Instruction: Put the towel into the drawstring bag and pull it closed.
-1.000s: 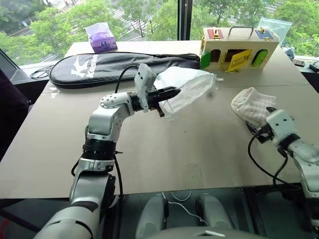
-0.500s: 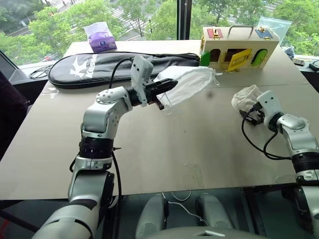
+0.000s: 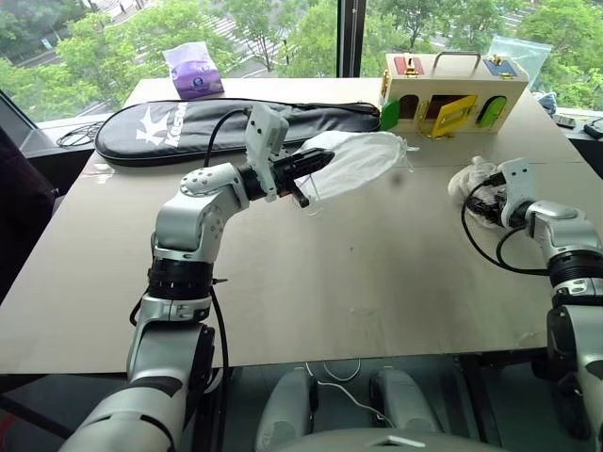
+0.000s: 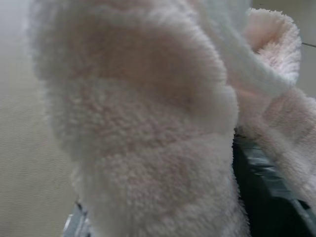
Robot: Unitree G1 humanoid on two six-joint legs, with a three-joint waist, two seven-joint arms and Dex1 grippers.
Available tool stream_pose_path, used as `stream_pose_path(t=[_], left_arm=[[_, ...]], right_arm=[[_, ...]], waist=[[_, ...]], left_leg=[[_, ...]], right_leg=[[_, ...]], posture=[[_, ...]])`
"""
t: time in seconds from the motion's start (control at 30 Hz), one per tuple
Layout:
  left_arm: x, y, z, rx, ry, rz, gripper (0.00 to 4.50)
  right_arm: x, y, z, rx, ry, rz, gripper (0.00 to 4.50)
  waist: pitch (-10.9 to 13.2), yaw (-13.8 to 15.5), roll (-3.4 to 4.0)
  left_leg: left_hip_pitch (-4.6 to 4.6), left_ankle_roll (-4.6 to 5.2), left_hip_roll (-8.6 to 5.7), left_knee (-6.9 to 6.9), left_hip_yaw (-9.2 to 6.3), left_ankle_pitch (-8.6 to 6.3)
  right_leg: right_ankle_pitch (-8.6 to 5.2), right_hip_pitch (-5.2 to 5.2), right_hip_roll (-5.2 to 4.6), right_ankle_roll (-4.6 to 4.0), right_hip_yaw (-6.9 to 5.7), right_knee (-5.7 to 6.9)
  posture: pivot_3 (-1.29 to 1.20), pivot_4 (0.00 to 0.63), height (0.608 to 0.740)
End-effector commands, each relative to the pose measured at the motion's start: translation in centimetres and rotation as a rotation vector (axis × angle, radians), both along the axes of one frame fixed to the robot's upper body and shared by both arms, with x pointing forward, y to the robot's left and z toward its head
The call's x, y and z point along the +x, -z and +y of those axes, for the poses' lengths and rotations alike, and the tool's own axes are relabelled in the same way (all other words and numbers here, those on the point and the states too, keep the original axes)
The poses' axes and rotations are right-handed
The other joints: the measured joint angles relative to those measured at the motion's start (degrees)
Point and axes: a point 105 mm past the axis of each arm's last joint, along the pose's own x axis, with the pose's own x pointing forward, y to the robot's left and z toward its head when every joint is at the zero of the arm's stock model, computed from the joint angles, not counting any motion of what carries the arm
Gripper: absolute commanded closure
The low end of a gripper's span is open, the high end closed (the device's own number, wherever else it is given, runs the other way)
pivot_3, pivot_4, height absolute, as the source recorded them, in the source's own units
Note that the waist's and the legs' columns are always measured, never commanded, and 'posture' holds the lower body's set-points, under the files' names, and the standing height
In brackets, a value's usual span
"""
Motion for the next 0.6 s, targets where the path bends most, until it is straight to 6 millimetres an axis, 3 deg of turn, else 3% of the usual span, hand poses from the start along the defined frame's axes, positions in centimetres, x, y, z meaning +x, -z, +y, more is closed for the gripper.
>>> stream_pose_path(t=[0.03,0.07,0.17,0.27,0.33,0.47,0.6], left_arm=[[-0.5,-1.7,-0.3,-0.025,0.028,-0.047,4.5],[-0.5,-1.7,-0.4,-0.022,0.028,-0.042,4.5],[-0.3,-1.4,-0.4,-0.009,0.03,-0.032,4.5],[-0.2,-1.5,-0.7,-0.005,0.036,-0.03,4.5],[-0.1,-1.7,-0.8,-0.001,0.042,-0.032,4.5],[0.2,-2.0,-1.1,-0.027,0.038,-0.02,4.5],[0.3,-2.1,-1.7,-0.056,0.046,-0.006,4.5]], right_arm=[[-1.2,2.3,-1.5,-0.058,0.043,0.07,3.95],[-1.0,1.8,-1.6,-0.073,0.039,0.042,4.31],[-0.7,-0.6,-0.8,-0.126,-0.042,-0.091,4.4],[-1.1,-5.6,0.1,-0.196,-0.093,-0.346,4.4],[-2.7,-9.1,1.1,-0.28,-0.104,-0.528,4.4],[-7.5,-14.1,7.1,-0.416,-0.266,-0.85,4.4],[-10.5,-16.6,11.4,-0.43,-0.332,-1.03,4.4]], waist=[[0.0,0.0,0.0],[0.0,0.0,0.0],[0.0,0.1,0.0],[0.1,0.2,0.04],[0.2,0.2,0.21],[0.3,-0.2,0.38],[0.3,-0.5,0.38]], left_leg=[[0.0,0.0,0.0,0.0,-0.01,0.0],[0.0,0.0,0.0,-0.01,-0.01,0.0],[-0.01,0.0,-0.01,0.0,0.0,0.0],[-0.11,0.0,-0.02,0.0,-0.05,0.0],[-0.33,0.0,-0.02,-0.02,-0.03,0.0],[-0.94,-0.04,-0.01,-0.01,-0.03,0.02],[-1.0,-0.03,0.01,-0.02,-0.07,0.02]], right_leg=[[0.0,0.0,0.0,0.0,-0.01,0.0],[0.0,0.0,0.0,0.0,-0.01,0.0],[0.0,0.0,-0.02,0.0,0.0,0.0],[0.0,-0.04,-0.05,0.02,-0.05,-0.04],[0.0,-0.26,-0.07,0.03,-0.02,0.02],[0.03,-1.02,-0.06,0.08,0.0,0.23],[0.03,-1.12,0.05,0.08,-0.03,0.24]], posture=[[0.0,0.15,0.74],[0.0,0.15,0.74],[0.0,0.15,0.74],[0.0,0.15,0.74],[0.0,0.15,0.74],[0.0,0.15,0.74],[0.0,0.15,0.74]])
